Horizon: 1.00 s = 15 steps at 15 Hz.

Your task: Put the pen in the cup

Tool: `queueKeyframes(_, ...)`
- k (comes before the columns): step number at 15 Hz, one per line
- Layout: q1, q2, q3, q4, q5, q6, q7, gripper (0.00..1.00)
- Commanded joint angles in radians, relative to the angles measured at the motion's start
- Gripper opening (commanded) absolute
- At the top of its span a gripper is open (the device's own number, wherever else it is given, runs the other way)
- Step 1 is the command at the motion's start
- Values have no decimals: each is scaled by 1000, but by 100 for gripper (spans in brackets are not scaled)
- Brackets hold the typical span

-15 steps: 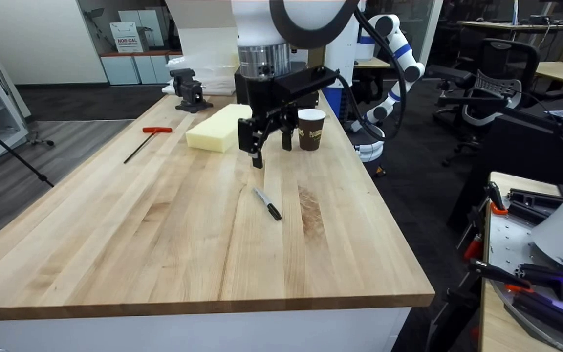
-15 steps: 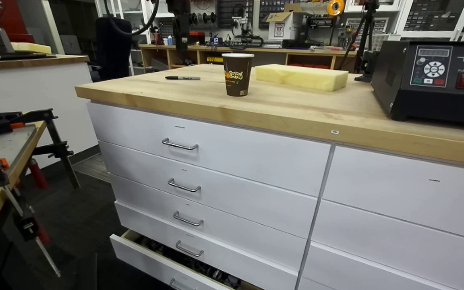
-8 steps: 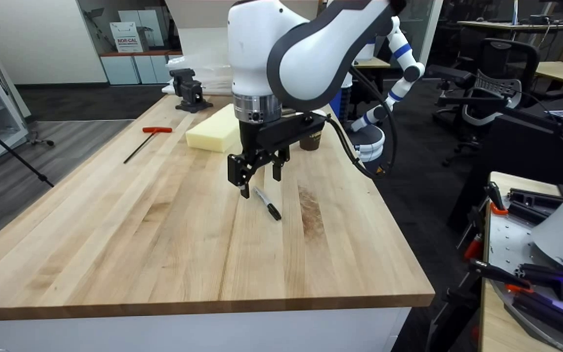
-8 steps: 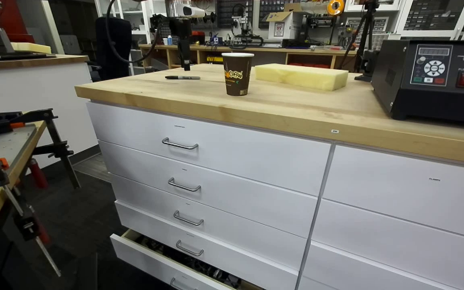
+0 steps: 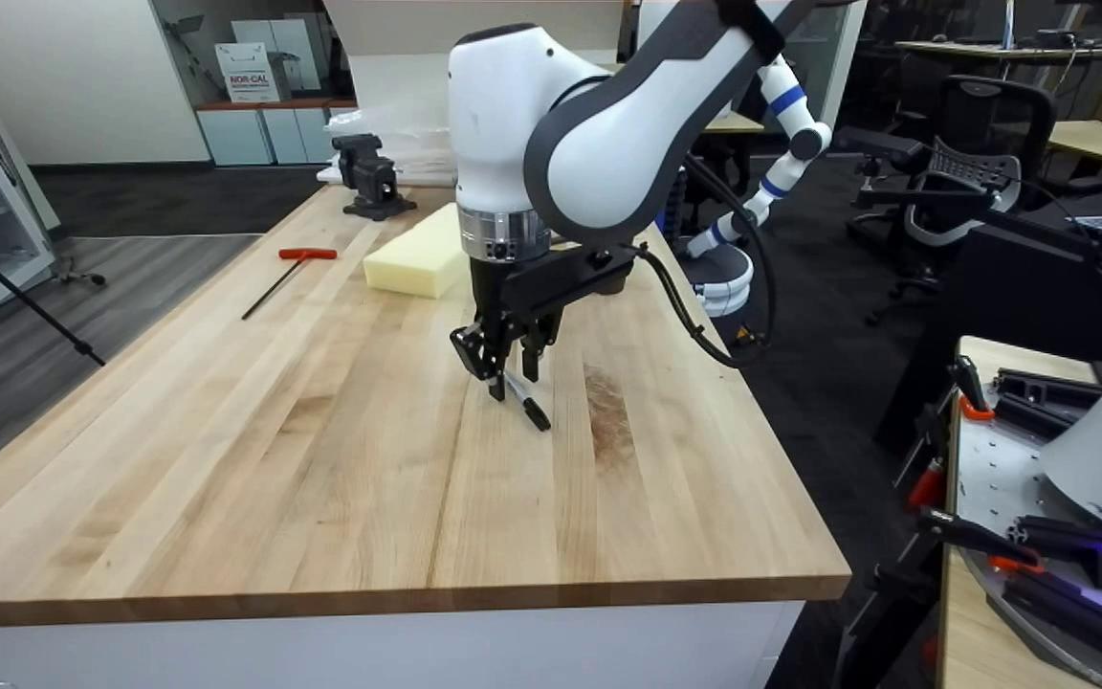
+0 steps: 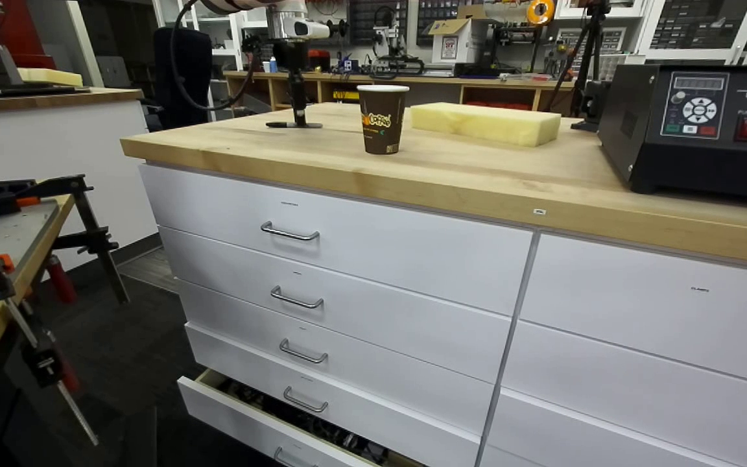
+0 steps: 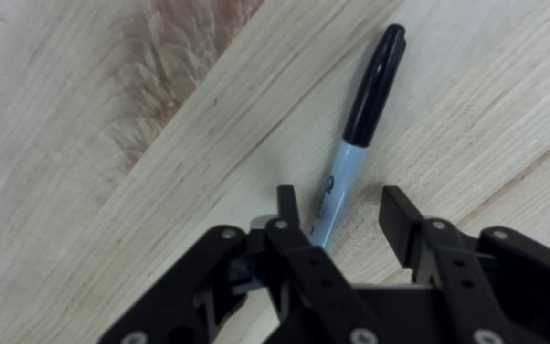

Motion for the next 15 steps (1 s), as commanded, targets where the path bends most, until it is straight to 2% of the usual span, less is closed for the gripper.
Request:
queueKeyframes(1, 28, -6, -22, -8, -18, 11, 49, 20)
queueKeyframes(3, 25, -13, -19, -5, -11, -1, 43, 7)
queueKeyframes(5, 11, -26, -3, 3, 0, -52, -2, 0)
queueKeyframes(12, -29, -114, -13, 84, -51, -297, -153, 3)
queueKeyframes(14, -53, -140, -27, 100, -82, -313, -192, 3)
queueKeyframes(15, -67, -150, -38, 97, -99, -282, -204, 3)
